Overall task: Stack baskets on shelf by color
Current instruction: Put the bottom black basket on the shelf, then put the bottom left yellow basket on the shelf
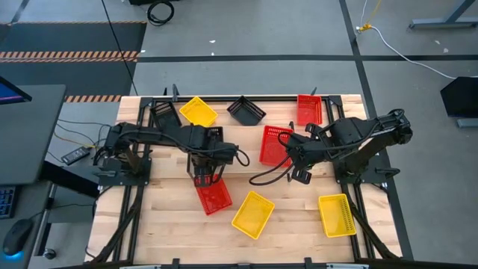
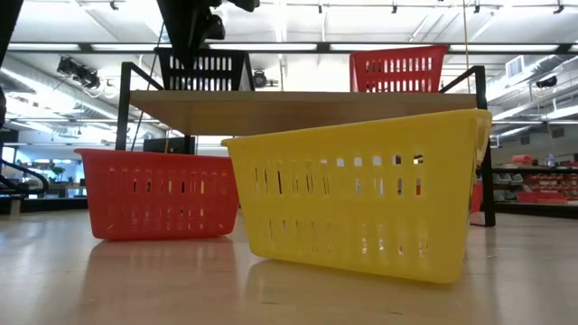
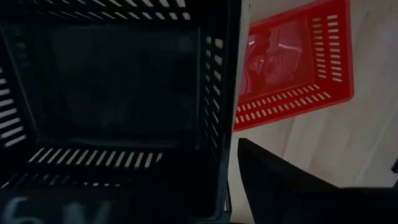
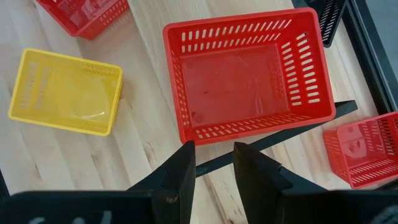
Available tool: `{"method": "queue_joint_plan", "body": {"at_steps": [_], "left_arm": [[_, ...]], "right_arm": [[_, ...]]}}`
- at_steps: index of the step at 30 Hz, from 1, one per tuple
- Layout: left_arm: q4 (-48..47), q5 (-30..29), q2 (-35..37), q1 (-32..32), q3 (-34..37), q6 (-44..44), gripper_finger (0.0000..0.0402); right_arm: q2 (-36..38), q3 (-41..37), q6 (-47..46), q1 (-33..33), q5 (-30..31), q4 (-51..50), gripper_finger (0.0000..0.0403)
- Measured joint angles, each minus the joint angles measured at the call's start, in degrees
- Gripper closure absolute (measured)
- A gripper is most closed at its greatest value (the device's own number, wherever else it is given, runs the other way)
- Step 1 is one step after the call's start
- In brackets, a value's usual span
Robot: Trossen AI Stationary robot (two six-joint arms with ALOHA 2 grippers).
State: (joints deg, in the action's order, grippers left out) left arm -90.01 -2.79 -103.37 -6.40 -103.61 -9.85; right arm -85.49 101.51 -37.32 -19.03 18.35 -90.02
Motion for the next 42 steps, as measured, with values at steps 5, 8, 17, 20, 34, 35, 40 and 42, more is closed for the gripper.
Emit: {"method": "queue_joint_plan", "body": {"at_steps": [5, 8, 17, 20, 34, 35, 40, 42], "left_arm": [[-0.01, 0.07, 0.00, -1.07, 0.00, -0.68, 0.0273], [-0.01, 0.20, 0.00, -1.56, 0.00, -3.09, 0.0273], [-0.05, -1.30, 1.02, -1.61, -5.31, -4.62, 0.0272], [0.00, -2.38, 1.16, -1.45, -10.90, -5.29, 0.0272], [15.05, 0.70, -0.18, -7.66, -21.64, -1.38, 0.0271], [15.74, 0.70, -0.96, -8.48, -21.63, -0.83, 0.0271], [19.63, 0.77, -5.11, -12.27, -21.57, 0.07, 0.0271], [22.42, 0.84, -7.13, -13.66, -21.57, 0.10, 0.0271]], "right_arm": [[0.00, 0.00, 0.00, 0.00, 0.01, 0.01, 0.0289], [0.00, 0.00, 0.00, 0.00, 0.02, 0.00, 0.0289], [0.00, 0.03, 0.00, 0.00, 0.02, 0.24, 0.0289], [0.07, 0.94, 0.01, 0.00, 0.02, 0.60, 0.0289], [0.11, 3.72, -1.47, -0.22, -4.81, 0.02, 0.0289], [0.23, 3.72, -1.80, -0.34, -4.89, 0.02, 0.0289], [2.19, 3.72, -3.33, -1.43, -6.17, 0.00, 0.0289], [3.42, 3.72, -4.56, -2.15, -6.81, -0.02, 0.0289]]}}
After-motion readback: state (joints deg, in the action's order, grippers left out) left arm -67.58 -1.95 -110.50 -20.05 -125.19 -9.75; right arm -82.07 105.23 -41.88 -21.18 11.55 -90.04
